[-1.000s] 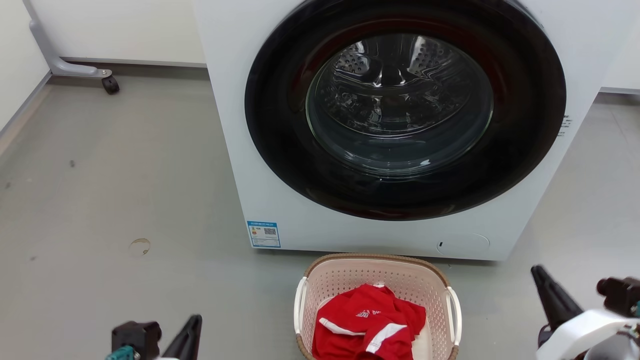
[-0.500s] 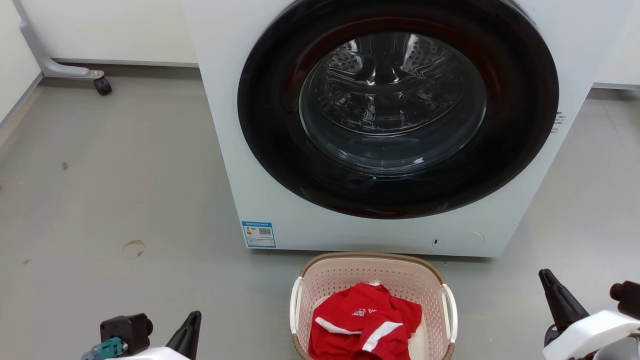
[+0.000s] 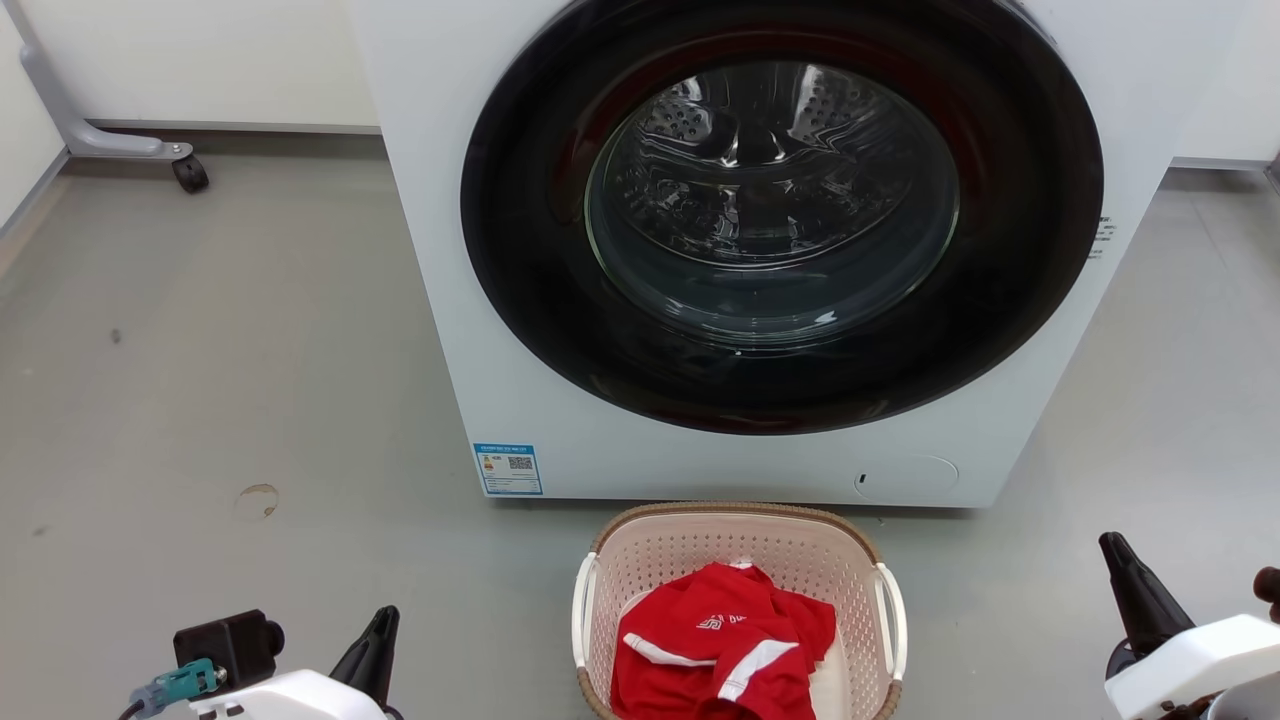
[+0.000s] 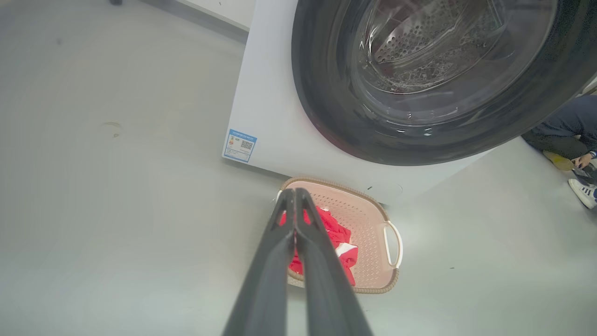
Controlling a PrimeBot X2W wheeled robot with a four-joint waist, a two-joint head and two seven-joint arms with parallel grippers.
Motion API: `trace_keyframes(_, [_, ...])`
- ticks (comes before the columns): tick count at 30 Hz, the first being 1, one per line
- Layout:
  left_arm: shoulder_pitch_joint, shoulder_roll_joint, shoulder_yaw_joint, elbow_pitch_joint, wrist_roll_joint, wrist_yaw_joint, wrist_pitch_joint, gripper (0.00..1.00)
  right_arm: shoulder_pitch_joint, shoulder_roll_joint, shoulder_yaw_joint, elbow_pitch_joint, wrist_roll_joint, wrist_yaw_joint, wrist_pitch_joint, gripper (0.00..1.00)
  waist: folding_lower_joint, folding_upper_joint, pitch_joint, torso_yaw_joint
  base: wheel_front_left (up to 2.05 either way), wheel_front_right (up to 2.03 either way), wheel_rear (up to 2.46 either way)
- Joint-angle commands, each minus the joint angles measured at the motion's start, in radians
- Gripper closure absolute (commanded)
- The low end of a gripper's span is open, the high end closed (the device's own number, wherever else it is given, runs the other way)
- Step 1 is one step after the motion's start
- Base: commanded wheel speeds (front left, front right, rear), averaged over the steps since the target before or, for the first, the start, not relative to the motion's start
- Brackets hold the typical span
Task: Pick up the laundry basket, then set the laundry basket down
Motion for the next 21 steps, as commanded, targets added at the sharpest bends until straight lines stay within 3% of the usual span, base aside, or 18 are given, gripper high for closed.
trace_keyframes(1, [-0.046,0.008,0.041,-0.011,-0.022,-0.015,-0.002,1.0,-0.056,-0.019,-0.014,-0.021,0.024,-0.001,0.009,1.0,-0.0002,0.0,0.0,-0.002,0.0,0.0,0.0])
trace_keyframes(21, [-0.056,-0.081,0.165,0.05,-0.148,-0.11,0.008,1.0,-0.072,-0.003,-0.067,-0.021,0.181,-0.002,0.037,1.0,-0.0002,0.0,0.006,-0.023,0.0,0.0,0.0])
